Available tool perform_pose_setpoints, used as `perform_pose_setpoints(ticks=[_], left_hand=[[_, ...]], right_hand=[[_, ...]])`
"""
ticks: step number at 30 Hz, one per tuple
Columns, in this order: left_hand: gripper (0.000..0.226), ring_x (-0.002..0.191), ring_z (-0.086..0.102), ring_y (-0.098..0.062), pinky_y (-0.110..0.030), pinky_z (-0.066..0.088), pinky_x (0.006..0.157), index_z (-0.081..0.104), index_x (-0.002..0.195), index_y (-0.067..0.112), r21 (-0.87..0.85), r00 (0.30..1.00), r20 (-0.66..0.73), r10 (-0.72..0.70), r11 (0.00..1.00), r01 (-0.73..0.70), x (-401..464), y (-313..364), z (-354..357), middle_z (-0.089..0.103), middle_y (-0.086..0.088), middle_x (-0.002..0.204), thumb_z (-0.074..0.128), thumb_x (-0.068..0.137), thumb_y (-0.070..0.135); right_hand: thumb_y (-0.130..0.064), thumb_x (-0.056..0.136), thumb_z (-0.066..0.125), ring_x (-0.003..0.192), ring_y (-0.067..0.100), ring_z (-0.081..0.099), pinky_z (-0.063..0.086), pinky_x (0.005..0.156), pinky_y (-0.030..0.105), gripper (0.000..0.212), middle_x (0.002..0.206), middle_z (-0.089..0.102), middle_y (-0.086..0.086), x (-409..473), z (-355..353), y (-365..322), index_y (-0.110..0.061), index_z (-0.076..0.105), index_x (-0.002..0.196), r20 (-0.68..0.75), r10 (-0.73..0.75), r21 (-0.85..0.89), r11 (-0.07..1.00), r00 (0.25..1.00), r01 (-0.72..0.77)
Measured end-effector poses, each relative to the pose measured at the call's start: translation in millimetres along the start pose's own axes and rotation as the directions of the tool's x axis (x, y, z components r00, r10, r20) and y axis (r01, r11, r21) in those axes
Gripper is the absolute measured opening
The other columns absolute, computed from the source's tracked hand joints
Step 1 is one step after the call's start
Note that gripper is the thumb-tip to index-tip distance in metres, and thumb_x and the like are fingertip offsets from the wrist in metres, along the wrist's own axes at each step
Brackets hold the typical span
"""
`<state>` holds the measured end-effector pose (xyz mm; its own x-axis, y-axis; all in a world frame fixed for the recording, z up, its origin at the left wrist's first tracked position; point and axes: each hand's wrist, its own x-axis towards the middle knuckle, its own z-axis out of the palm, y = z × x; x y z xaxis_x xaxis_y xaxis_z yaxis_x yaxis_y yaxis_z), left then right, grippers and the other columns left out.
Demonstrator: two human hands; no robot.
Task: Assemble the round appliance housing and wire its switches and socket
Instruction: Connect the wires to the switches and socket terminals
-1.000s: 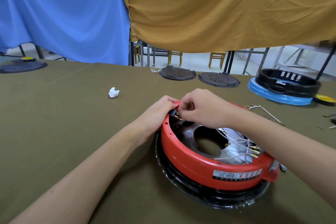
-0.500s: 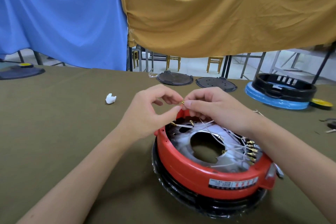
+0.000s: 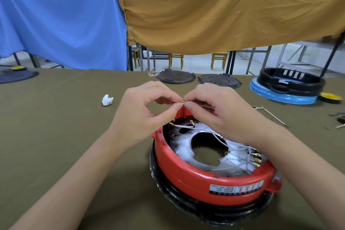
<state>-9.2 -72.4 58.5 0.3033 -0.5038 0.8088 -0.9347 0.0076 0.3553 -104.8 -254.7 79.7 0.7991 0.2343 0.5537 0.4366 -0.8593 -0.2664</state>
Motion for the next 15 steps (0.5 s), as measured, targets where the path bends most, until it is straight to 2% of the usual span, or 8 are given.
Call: perform_pose_setpoints(ticks=[2,5,8,11,14,15], left_hand=[[0.01,0.079,0.064,-0.014,-0.023,0.05,0.074,0.075,0.087,0.014,0.004,1.0,-0.014,0.014,1.0,-0.014,-0.5,1.5,1.2,0.071,0.007,0.083,0.075,0.082,0.006],[0.009,0.078,0.064,-0.015,-0.023,0.05,0.074,0.076,0.087,0.013,-0.005,1.0,-0.023,0.017,1.0,-0.017,-0.8,3.5,0.6,0.071,0.006,0.083,0.073,0.081,0.006],[0.009,0.078,0.063,-0.011,-0.02,0.048,0.075,0.075,0.085,0.011,0.041,0.999,-0.01,0.053,0.998,-0.052,-0.2,6.1,-0.4,0.07,0.009,0.083,0.073,0.081,0.004],[0.009,0.078,0.061,-0.008,-0.018,0.047,0.075,0.075,0.085,0.011,0.057,0.997,0.001,0.079,0.995,-0.079,0.3,9.4,-1.0,0.068,0.011,0.083,0.073,0.081,0.002],[0.013,0.079,0.062,-0.009,-0.018,0.047,0.075,0.075,0.086,0.013,0.048,0.996,0.015,0.093,0.994,-0.093,0.5,12.2,-1.2,0.069,0.012,0.083,0.073,0.082,0.001],[0.014,0.079,0.062,-0.008,-0.018,0.047,0.075,0.075,0.086,0.015,0.041,0.995,0.018,0.094,0.995,-0.095,0.8,13.1,-1.6,0.069,0.013,0.083,0.072,0.082,0.002]], right_hand=[[-0.015,0.096,0.057,0.072,0.007,0.043,0.034,0.069,0.015,0.017,0.071,0.052,-0.007,-0.4,0.7,-1.3,-0.009,0.073,0.095,-0.049,-0.069,-0.104,0.993,0.996,0.064],[-0.011,0.094,0.058,0.071,0.014,0.042,0.036,0.068,0.022,0.018,0.07,0.055,0.003,-0.6,2.6,-1.7,-0.001,0.073,0.089,-0.086,-0.171,-0.246,0.958,0.982,0.145],[-0.011,0.095,0.056,0.072,0.013,0.04,0.035,0.068,0.021,0.019,0.072,0.055,0.003,0.0,2.2,-1.3,-0.001,0.071,0.09,-0.067,-0.199,-0.257,0.95,0.978,0.176],[-0.013,0.096,0.053,0.071,0.012,0.046,0.037,0.067,0.017,0.019,0.072,0.056,-0.002,-2.9,1.5,-1.5,-0.007,0.069,0.088,-0.033,-0.066,0.0,0.998,0.997,0.066],[-0.013,0.1,0.053,0.071,0.033,0.052,0.042,0.064,0.04,0.021,0.077,0.061,0.021,-4.8,0.6,1.1,-0.007,0.067,0.086,0.047,0.081,0.33,0.94,0.996,-0.092],[-0.014,0.1,0.052,0.069,0.036,0.051,0.041,0.062,0.042,0.022,0.079,0.059,0.027,-4.6,-0.3,1.6,-0.005,0.067,0.086,0.07,0.1,0.396,0.911,0.993,-0.119]])
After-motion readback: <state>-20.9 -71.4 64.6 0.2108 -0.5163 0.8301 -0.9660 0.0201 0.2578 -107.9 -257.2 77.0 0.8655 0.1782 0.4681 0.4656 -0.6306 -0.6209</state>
